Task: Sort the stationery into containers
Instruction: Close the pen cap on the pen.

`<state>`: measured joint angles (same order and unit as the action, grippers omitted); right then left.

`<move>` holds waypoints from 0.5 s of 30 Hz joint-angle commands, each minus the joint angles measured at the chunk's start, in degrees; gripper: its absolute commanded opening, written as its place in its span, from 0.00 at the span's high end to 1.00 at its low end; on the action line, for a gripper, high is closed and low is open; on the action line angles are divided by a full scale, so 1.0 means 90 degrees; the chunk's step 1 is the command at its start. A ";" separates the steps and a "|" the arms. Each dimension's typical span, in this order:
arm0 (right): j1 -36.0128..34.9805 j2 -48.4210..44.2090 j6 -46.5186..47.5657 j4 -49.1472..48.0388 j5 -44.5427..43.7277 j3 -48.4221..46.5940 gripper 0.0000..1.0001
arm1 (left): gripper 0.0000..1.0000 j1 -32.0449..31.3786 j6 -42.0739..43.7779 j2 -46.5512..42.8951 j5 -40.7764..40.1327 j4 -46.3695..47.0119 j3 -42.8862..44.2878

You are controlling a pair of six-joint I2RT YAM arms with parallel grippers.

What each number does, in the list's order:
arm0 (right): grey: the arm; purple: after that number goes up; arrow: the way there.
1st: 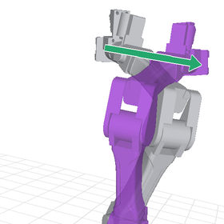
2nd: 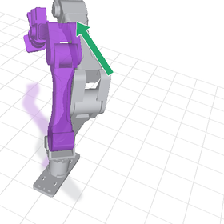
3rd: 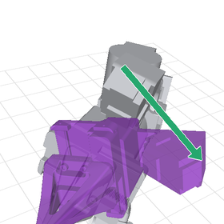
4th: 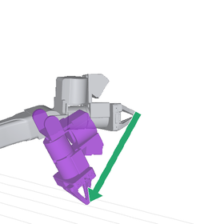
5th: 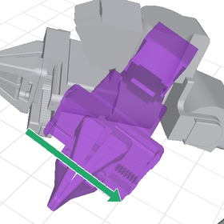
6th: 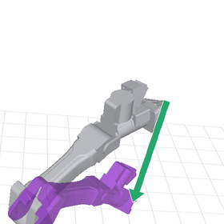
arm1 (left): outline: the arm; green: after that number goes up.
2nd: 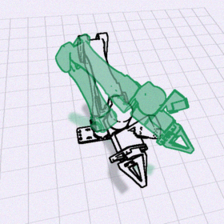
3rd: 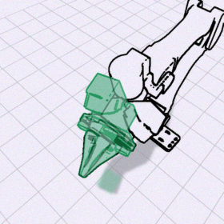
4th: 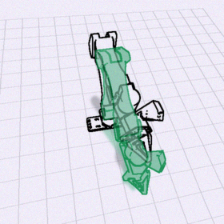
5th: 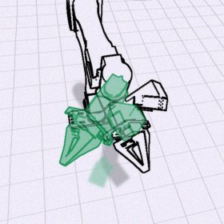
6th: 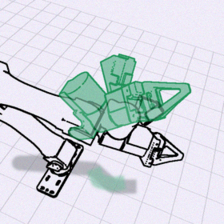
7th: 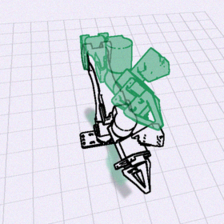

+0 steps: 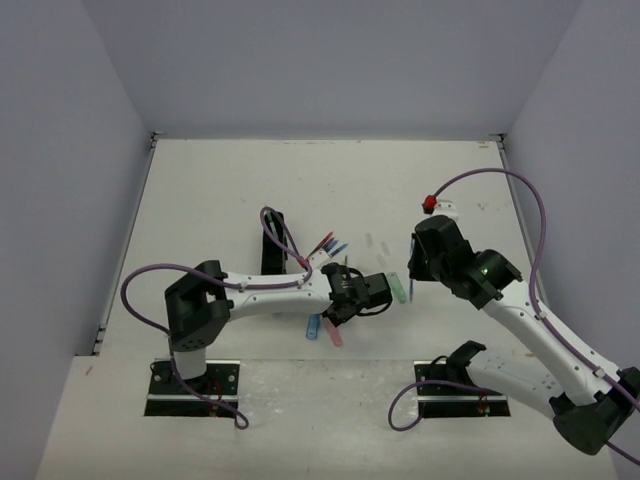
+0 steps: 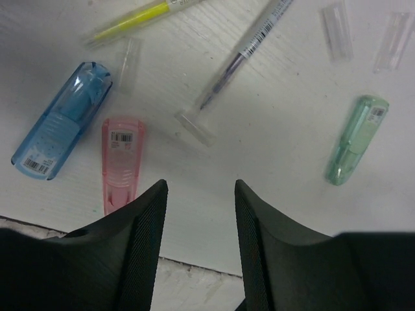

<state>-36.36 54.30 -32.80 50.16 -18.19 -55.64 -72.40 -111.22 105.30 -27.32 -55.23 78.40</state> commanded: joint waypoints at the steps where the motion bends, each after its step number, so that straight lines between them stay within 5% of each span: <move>1: 0.0016 -0.0355 0.0162 -0.0230 0.0285 0.0120 1.00 | 0.52 0.0349 -0.0568 0.0487 0.0045 -0.0110 0.0199; 15: 0.0016 -0.0399 0.0237 -0.0321 0.0341 0.0323 1.00 | 0.58 0.0613 0.0063 0.0903 0.0190 0.0352 0.0324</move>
<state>-36.36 51.00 -31.59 48.88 -15.42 -53.12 -66.87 -111.12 112.60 -25.53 -52.60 79.40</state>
